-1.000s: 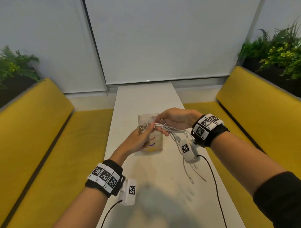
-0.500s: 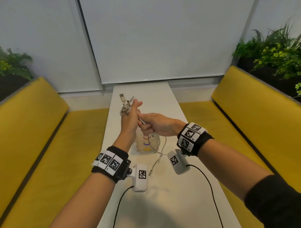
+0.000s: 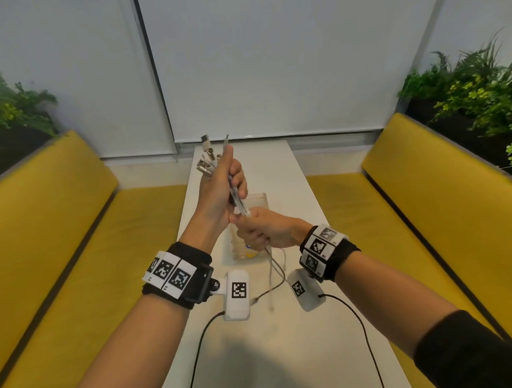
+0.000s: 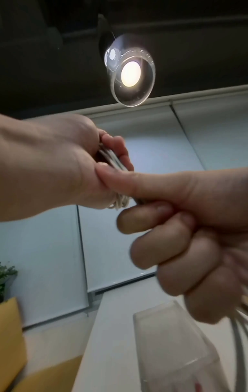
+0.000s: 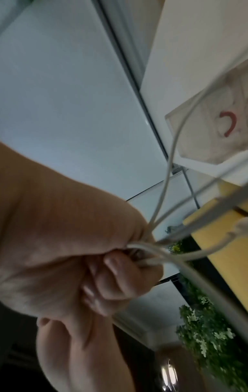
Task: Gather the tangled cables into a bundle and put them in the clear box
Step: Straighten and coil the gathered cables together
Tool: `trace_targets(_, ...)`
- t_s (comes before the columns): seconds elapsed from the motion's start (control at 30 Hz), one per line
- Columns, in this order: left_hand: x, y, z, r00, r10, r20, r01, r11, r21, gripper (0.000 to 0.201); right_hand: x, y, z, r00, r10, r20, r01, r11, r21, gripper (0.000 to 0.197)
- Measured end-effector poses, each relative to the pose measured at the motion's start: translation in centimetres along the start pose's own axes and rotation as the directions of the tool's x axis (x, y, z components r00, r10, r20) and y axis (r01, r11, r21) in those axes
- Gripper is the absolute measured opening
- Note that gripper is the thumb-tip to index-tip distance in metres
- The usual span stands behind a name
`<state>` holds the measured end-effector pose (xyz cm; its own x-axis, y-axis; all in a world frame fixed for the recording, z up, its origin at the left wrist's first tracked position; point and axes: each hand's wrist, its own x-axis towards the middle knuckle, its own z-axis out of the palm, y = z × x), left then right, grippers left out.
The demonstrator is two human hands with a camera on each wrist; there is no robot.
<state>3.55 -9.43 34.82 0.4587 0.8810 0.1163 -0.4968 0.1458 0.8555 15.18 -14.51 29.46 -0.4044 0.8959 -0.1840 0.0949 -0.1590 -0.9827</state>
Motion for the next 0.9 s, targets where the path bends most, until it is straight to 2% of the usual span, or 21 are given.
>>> trace_targets(0.13, -0.5, 0.3, -0.4, 0.988, -0.024, 0.15, 0.024, 1.0, 0.002, 0.054, 0.5, 0.2, 0.4, 1.0, 0.012, 0.016, -0.012, 1.0, 0.001, 0.048)
trace_targets(0.23, -0.7, 0.7, -0.6, 0.935, -0.068, 0.348, 0.116, 0.986, -0.12, 0.058, 0.6, 0.4, 0.0, 0.999, 0.045, 0.019, -0.044, 0.999, -0.03, 0.043)
trace_targets(0.33, -1.0, 1.0, -0.8, 0.865, -0.158, 0.476, 0.201, 0.979, -0.039, 0.06, 0.6, -0.1, -0.3, 0.995, 0.089, -0.045, -0.097, 0.965, -0.242, 0.04)
trace_targets(0.43, -1.7, 0.8, -1.4, 0.794, -0.28, 0.539, 0.263, 0.959, 0.11, 0.057, 0.8, -1.3, -0.7, 0.991, 0.103, -0.088, -0.133, 0.856, -0.499, 0.022)
trace_targets(0.5, -2.0, 0.4, -2.1, 0.757, -0.372, 0.537, 0.298, 0.928, 0.224, 0.056, 0.7, -2.1, -1.2, 0.988, 0.13, -0.085, -0.155, 0.821, -0.549, 0.025)
trace_targets(0.63, -2.7, 0.3, -3.0, 0.723, -0.517, 0.459, 0.293, 0.831, 0.473, 0.057, 0.1, -4.3, -2.3, 0.961, 0.274, -0.041, -0.228, 0.694, -0.683, 0.027)
trace_targets(0.77, -3.1, 0.0, -3.3, 0.659, -0.616, 0.432, 0.206, 0.7, 0.684, 0.053, -0.8, -5.4, -3.5, 0.914, 0.405, 0.028, -0.3, 0.721, -0.625, 0.03)
trace_targets(0.83, -3.5, -0.9, -3.2, 0.655, -0.662, 0.364, 0.197, 0.614, 0.764, 0.05, -0.7, -5.6, -3.7, 0.891, 0.453, 0.021, -0.335, 0.691, -0.641, 0.031)
trace_targets(0.9, -3.7, -2.0, -2.9, 0.687, -0.667, 0.287, 0.194, 0.549, 0.813, 0.048, -0.7, -5.4, -3.8, 0.868, 0.497, -0.009, -0.39, 0.669, -0.633, 0.03)
